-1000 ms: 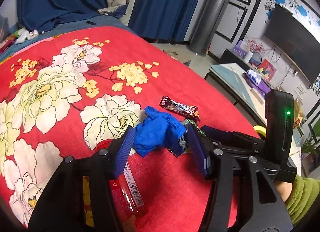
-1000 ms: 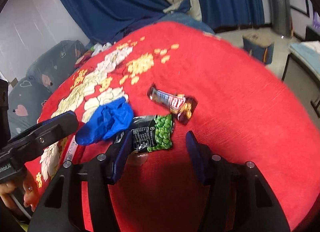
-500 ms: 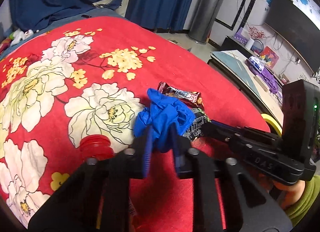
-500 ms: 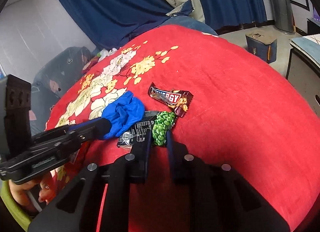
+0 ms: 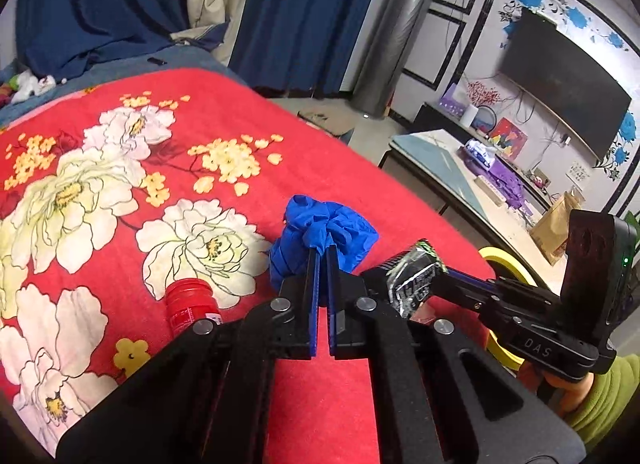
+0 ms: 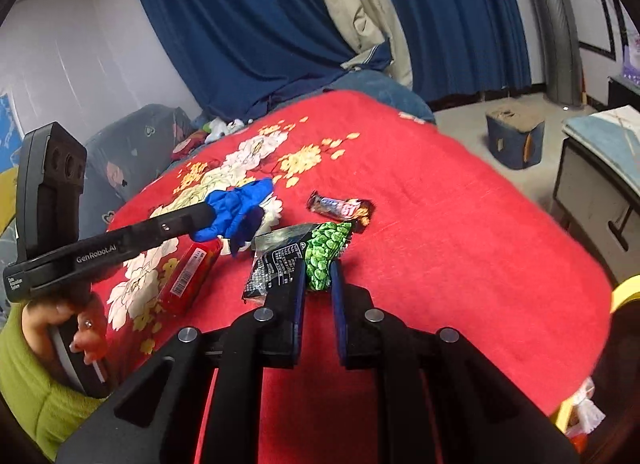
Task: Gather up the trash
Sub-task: 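Grasp the blue glove with the left gripper while the right grasps the green snack pack, then carry the blue glove and green snack pack over the trash bin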
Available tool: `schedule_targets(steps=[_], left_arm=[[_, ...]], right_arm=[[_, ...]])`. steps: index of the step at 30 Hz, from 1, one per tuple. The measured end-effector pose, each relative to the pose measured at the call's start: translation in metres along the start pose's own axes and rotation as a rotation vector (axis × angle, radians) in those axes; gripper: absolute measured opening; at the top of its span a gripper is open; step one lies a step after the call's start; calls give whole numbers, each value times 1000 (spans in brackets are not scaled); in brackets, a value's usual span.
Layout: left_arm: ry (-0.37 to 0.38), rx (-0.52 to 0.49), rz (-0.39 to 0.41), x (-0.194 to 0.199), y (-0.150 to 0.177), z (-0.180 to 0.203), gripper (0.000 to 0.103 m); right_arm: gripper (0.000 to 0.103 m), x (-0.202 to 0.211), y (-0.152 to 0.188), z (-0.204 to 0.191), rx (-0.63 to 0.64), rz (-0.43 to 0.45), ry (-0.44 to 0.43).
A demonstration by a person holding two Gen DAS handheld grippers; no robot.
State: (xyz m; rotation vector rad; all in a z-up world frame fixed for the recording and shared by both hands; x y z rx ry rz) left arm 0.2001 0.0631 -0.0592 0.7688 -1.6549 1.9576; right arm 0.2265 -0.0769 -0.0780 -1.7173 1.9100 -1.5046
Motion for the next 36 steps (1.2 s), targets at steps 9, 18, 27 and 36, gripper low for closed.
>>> schedule_targets(steps=[9,18,27,36], left_arm=[[58,-69,66,26,-3,38,0],[110,-112,118,49,-4,66,0],[168,-173,129,56,4,100,0],[232,-241,133,62,17,138,0]], right_arm=[[12,37,-9,5,28,49,52],[12,73,-14,14,45,90,113],[12,117,-13,27,47,139,175],[12,161,-4,46,23,181,238]])
Point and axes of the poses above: each gripper's, at about its wrist camera, not at the fingertips, and x roughly against the way its jaws point, z to its right, y to its underside, the point moved 4 cm from there along -x, roughly the way its jaws point, and after that the axes turned 15 degrees about -y, right-handed, at the moved point
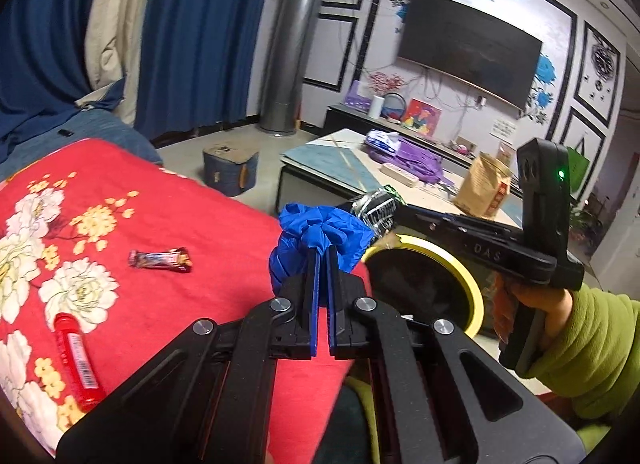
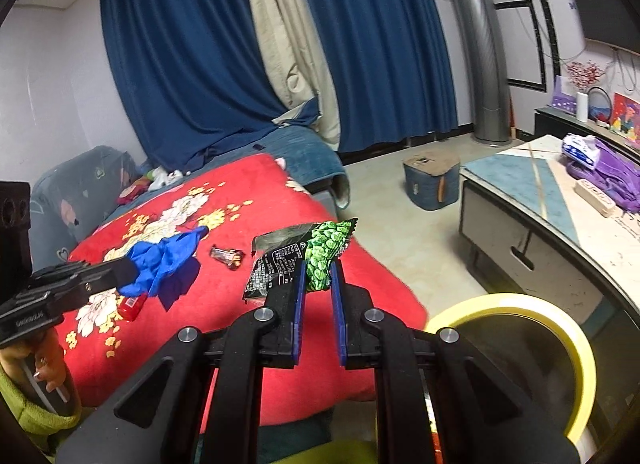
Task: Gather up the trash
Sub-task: 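Carry the blue glove and green snack pack over the trash bin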
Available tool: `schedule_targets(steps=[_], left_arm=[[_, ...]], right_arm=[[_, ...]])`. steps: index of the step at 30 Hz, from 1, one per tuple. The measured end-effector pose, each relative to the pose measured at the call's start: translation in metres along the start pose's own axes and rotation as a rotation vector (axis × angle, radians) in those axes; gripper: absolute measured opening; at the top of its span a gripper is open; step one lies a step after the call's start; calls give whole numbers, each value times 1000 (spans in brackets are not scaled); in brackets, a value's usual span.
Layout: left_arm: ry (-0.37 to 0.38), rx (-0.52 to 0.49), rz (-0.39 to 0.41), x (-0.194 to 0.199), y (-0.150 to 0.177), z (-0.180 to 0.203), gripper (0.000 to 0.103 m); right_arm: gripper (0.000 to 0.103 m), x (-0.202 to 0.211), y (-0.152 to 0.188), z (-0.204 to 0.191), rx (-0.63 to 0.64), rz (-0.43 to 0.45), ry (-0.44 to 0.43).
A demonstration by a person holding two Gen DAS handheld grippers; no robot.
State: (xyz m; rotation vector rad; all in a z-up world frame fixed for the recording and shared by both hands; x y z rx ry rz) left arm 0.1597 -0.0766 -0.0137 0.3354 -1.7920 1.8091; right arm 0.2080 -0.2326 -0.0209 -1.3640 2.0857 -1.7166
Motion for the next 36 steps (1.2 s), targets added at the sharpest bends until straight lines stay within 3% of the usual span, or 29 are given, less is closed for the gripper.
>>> schedule_targets(steps=[24,36], left_arm=[[138,-143,-28,-25,17,86,0],[204,-207,-83,-64,26,127,0]], right_arm=[[12,77,26,62,-91,55,186],[12,94,48,93,-148,19,279]])
Point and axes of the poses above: each gripper's, at about its wrist camera, not at the fingertips, and x roughly against the way its jaws point, z to its right, y to its underside, the point moved 4 cm from there along -x, roughly the way its jaws point, and after that the axes turned 15 degrees about -y, right-handed, at the moved point
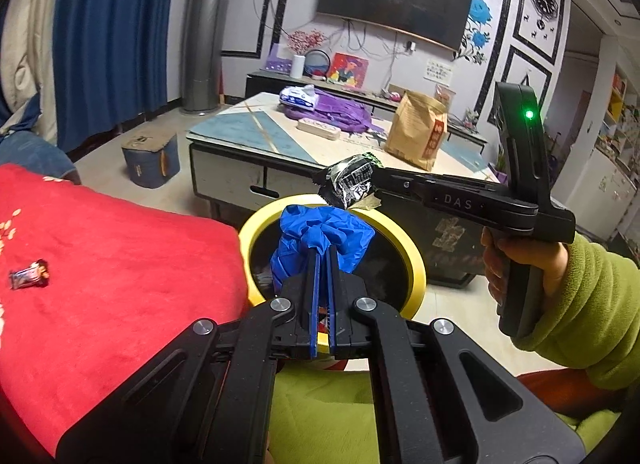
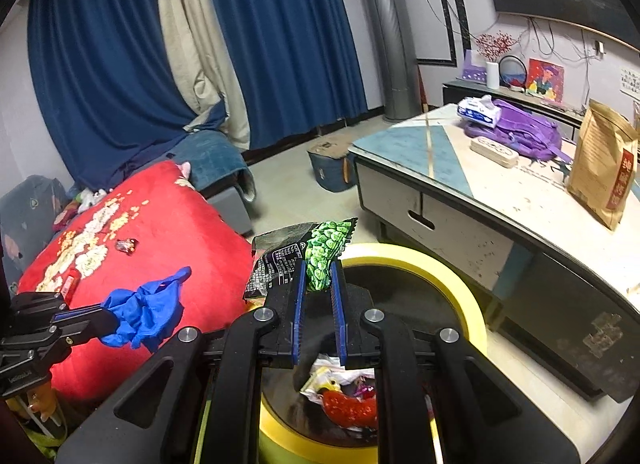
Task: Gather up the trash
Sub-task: 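Carry the blue glove and green snack pack over the trash bin, then open both grippers to drop the glove and snack pack into the bin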
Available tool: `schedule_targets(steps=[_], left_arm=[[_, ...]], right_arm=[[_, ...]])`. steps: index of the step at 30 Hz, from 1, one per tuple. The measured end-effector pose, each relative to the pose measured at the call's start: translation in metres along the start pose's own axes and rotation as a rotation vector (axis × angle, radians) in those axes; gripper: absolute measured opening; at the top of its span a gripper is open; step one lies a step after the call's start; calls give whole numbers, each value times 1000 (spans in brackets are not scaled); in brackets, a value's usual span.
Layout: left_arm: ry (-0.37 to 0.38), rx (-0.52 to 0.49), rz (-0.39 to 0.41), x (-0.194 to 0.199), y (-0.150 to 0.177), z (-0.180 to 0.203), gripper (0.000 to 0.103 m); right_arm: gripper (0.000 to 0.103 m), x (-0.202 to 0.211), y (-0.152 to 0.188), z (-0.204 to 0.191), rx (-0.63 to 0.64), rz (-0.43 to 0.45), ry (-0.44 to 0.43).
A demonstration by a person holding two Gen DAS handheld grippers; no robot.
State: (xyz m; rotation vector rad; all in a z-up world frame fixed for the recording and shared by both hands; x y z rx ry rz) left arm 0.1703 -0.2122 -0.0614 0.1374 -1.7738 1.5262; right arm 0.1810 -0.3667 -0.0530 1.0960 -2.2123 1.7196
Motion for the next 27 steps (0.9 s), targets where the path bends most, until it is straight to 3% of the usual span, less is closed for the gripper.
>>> schedule_targets(steps=[9,17,19,21,23,25,27], left_arm=[[20,-72,-65,-43,3,27,0],[23,-74,-90,-66,6,33,4],[15,-66,-89,-68,6,32,19],[7,-51,-83,-67,6,28,47],[-8,-28,-78,-65,6,23,54],[-36,-2,-68,-61,5,13,70],[-69,28,-49,-53,4,1,88]], right_arm=[[13,-5,10,19,-30,-27,31],[17,-9,15,37,-90,-40,44],[21,-9,16,40,-100,-40,51],[35,-10,16,43,-111,-41,60],[37,-10,18,46,-116,-41,72],[39,-11,18,45,-115,-44,82],[49,-10,17,41,-106,-37,83]])
Point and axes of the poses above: each gripper's, at about its wrist camera, not at the fingertips, and x roughly against the way its jaws point, z to its right, y to its underside, the point moved 4 cm from there along -x, roughly the way its jaws point, and after that the axes turned 15 degrees about -y, right-handed, at the moved point
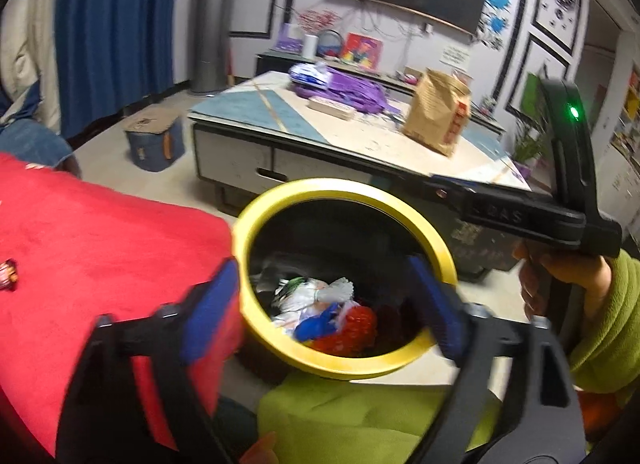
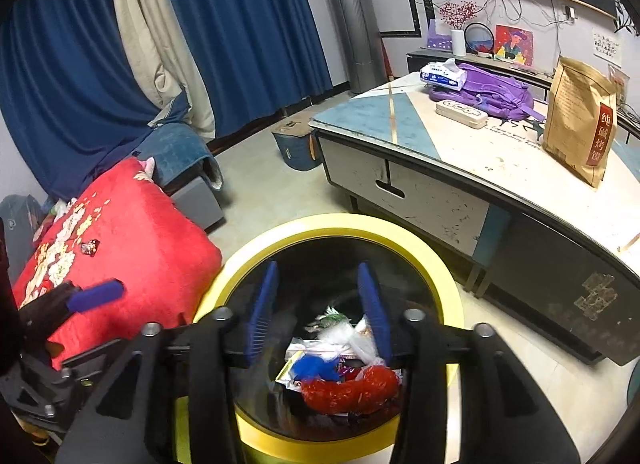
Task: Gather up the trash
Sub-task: 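Open both grippers to drop the glove and snack pack into the bin, then move both grippers back over the chocolate bar and red can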
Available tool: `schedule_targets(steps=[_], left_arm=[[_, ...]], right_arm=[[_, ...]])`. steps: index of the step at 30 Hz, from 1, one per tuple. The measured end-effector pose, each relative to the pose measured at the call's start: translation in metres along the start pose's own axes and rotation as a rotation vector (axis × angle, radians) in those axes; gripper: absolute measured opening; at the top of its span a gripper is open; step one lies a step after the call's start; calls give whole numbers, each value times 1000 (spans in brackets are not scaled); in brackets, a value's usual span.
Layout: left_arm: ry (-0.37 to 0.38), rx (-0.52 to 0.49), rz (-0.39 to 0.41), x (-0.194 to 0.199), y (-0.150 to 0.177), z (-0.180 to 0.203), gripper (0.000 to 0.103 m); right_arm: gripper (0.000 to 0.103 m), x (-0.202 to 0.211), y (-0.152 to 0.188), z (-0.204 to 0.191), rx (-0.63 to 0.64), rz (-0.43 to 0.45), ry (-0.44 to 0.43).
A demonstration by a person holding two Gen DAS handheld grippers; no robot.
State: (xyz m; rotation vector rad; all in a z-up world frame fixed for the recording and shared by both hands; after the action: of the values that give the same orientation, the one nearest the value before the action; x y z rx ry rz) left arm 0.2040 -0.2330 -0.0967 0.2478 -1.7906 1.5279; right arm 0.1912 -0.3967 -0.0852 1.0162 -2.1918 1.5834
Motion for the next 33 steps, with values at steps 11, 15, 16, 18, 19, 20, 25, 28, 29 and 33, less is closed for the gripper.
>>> schedule_targets(steps=[11,15,16,18,19,20,25,28,29,33], left_arm=[[-285,127,101,48,3,-75,92],[-372,182,139,69,5,-104,92],[-385,193,145,73,6,-110,92],[-411,216,154,81,7,-121,92],[-426,231,161,86,8,-128,92],[-437,243,165,90,8,-134,92],[-481,290,183,111,12,-159,92],[-518,310,194,126,17,-175,92],[-529,320,196,131,20,-181,92],[-570,358,202,145,26,-201,92]], right_arm=[[68,4,-3,-64,178,44,-75],[74,6,-5,-93,230,57,-129],[74,6,-6,-101,244,58,-146],[75,5,-7,-114,269,58,-171],[76,5,-7,-122,281,55,-185],[76,4,-7,-128,290,52,-196],[78,-4,-9,-151,316,29,-239],[78,-11,-10,-165,334,17,-259],[78,-12,-9,-168,339,14,-268],[79,-22,-10,-189,367,-4,-298]])
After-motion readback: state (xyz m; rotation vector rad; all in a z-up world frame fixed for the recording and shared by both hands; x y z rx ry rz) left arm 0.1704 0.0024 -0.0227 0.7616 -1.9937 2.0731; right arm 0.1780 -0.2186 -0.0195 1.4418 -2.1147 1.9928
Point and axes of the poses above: each gripper's, at about its wrist camera, not at the fingertips, and x roughly against the way its jaws point, z to its right, y to its underside, the point moved 4 cm from there along -x, roughly the way its jaws point, and after that the axes turned 15 degrees about -y, right-handed, at the moved point
